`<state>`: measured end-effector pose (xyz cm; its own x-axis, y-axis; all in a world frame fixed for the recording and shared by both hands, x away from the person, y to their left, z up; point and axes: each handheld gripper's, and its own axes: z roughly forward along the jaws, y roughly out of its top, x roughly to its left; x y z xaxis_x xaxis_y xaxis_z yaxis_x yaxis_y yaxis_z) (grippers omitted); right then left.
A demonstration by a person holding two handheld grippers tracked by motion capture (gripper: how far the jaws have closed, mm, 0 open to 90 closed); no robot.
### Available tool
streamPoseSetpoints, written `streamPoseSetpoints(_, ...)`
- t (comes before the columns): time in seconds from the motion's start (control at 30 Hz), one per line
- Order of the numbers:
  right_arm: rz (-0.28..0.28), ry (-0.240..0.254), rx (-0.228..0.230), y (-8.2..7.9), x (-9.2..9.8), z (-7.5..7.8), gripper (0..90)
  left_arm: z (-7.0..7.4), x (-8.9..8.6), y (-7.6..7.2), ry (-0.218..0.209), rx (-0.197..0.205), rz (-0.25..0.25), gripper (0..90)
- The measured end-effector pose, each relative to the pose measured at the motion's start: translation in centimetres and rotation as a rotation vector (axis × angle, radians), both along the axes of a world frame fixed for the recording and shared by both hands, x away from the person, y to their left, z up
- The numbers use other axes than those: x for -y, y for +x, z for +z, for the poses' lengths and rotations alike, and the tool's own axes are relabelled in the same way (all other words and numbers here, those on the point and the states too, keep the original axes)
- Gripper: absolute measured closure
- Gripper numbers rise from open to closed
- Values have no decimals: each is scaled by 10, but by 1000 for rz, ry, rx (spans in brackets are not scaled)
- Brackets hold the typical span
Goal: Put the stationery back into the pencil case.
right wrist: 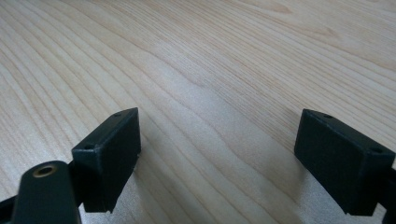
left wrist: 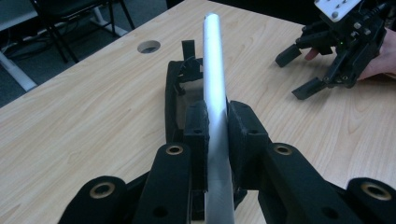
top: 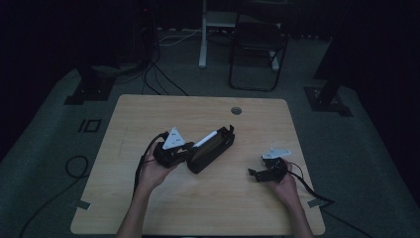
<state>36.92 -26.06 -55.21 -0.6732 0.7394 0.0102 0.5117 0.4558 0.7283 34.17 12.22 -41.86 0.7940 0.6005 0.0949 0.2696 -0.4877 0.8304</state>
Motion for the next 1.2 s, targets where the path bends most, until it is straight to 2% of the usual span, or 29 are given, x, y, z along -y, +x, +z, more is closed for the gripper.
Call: streamPoseSetpoints(1.2, 3, -2, 4, 0, 0, 0, 142, 6, 17, 16, -19, 11, 27, 791)
